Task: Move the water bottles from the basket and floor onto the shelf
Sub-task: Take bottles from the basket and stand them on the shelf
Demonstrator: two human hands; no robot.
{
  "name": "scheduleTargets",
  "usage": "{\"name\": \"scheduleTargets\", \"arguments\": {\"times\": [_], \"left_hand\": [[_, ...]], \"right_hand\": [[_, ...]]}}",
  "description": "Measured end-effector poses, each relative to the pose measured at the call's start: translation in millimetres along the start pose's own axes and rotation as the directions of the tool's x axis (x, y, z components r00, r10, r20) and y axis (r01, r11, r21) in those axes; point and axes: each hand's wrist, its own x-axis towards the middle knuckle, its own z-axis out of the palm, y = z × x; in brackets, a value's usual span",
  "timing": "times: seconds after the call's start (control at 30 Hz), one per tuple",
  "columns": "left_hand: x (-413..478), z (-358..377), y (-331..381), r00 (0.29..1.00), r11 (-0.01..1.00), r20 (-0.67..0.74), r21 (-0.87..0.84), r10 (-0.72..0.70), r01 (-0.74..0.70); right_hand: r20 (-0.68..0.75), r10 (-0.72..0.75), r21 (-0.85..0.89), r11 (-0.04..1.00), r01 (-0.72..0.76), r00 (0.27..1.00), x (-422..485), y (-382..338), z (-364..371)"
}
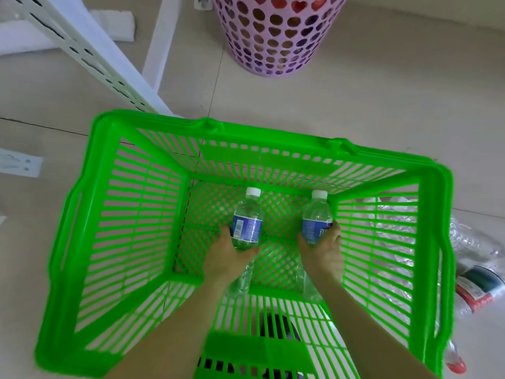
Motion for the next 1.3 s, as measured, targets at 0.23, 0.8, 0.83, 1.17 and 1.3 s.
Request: {"name": "scheduleTargets", "arguments": {"times": [0.23,0.8,0.83,1.17,1.3], "left_hand": [[-3.2,-7.0,7.9,0.996,0.984,0.044,-0.153,-0.084,0.09],[-118.4,-87.0,52.8,0.981,0.938,-0.058,-0.309,-0.185,0.159],[-127.4,-93.8,58.9,0.98,0.941,-0.068,-0.301,-0.186,0.157],[-238.3,-155.2,108.1,0.945,0.919,-0.217,-0.361,-0.246,0.157],[-292.7,-181.1,125.2,0.928,0.901,-0.266,-0.411,-0.261,0.135]], "right_hand": [[0.018,0.028,0.201,0.979,-0.031,0.999,3.9,4.8,-6.7],[0.012,-0.036,0.403,0.915,0.028,0.999,-99.7,-42.9,-99.8],[0.013,-0.045,0.408,0.912,0.036,0.999,-106.5,-47.3,-109.2],[0.003,-0.074,0.446,0.893,0.065,0.997,-185.4,-90.0,-220.7],[0.008,-0.069,0.442,0.895,0.058,0.998,-223.0,-108.5,-269.5]]}}
